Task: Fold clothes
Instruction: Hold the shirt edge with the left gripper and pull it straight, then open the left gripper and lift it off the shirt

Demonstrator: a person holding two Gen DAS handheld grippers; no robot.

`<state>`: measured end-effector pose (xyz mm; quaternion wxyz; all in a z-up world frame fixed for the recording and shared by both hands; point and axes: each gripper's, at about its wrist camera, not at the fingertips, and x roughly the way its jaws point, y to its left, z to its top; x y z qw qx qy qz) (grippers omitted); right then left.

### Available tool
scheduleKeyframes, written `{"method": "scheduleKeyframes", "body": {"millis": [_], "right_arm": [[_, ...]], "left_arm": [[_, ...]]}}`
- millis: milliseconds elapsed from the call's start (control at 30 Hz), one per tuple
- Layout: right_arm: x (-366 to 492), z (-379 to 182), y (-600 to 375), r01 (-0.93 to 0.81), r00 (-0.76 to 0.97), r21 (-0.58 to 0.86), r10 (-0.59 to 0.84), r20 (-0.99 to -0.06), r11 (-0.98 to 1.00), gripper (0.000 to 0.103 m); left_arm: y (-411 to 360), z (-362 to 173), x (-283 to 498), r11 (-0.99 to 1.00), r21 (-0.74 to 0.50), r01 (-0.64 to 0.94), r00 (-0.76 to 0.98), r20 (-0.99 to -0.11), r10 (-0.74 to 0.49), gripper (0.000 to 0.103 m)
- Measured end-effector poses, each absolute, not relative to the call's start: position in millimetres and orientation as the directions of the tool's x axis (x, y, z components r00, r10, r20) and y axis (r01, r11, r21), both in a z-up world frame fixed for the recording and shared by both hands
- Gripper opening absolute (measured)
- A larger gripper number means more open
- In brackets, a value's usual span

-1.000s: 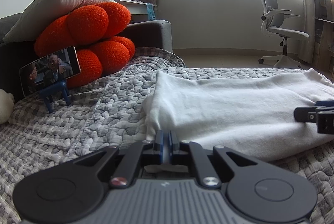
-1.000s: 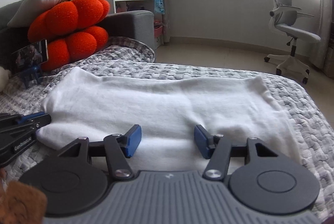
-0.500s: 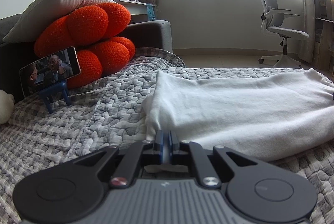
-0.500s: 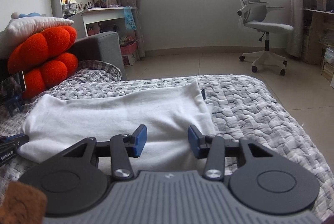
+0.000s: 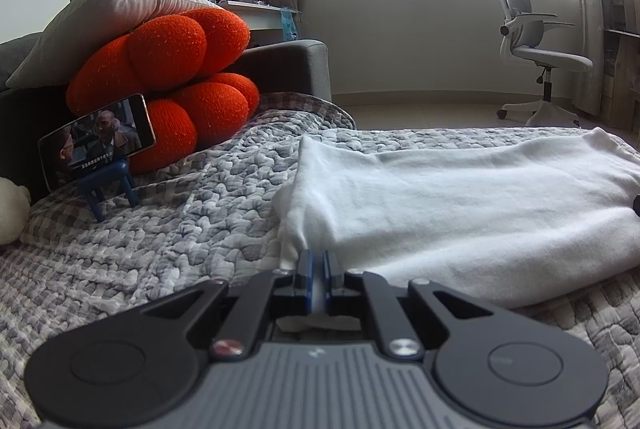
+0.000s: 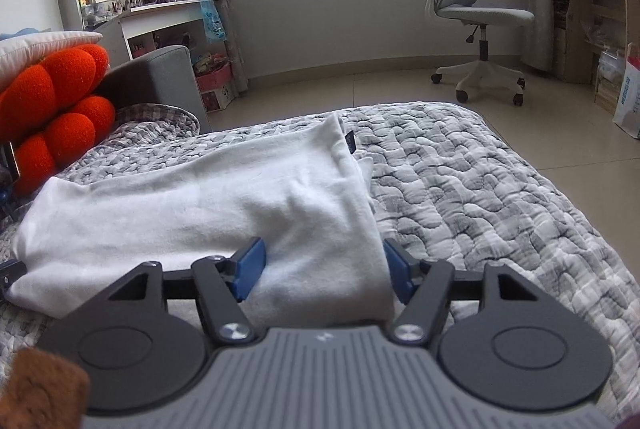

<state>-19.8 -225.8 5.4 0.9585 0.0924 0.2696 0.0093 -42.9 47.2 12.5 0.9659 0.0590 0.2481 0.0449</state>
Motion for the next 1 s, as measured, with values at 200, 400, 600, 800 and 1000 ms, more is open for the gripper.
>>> {"method": "scheduleKeyframes", "body": {"millis": [200, 400, 600, 800, 1000], "right_arm": [[-21.7, 4.1, -227.4, 0.031, 0.857, 0.191, 0.072, -0.510, 0.981, 0.068], [-21.6, 3.8, -228.5, 0.028, 0.858, 0.196, 0.077, -0.508, 0.980, 0.069], [-21.4, 4.2, -229.4, 0.023, 0.858, 0.204, 0.085, -0.506, 0.979, 0.070], [-22.4, 3.7, -230.5, 0.020, 0.859, 0.211, 0.091, -0.503, 0.977, 0.071], [-23.1, 3.6, -231.0, 0.018, 0.861, 0.217, 0.095, -0.500, 0.976, 0.071]], "left_arm": [[56.0, 23.0, -41.6, 0.995, 0.089, -0.042, 0.866, -0.494, 0.080, 0.007], [59.7, 53.6, -37.0, 0.989, 0.106, -0.100, 0.864, -0.483, 0.140, 0.040], [49.1, 87.2, -12.0, 0.986, 0.138, -0.095, 0.825, -0.543, 0.156, 0.042], [23.1, 103.9, 13.5, 0.996, 0.064, -0.064, 0.780, -0.619, 0.090, 0.048], [25.5, 47.4, 44.5, 0.992, -0.071, -0.109, 0.687, -0.726, 0.023, 0.053]]}}
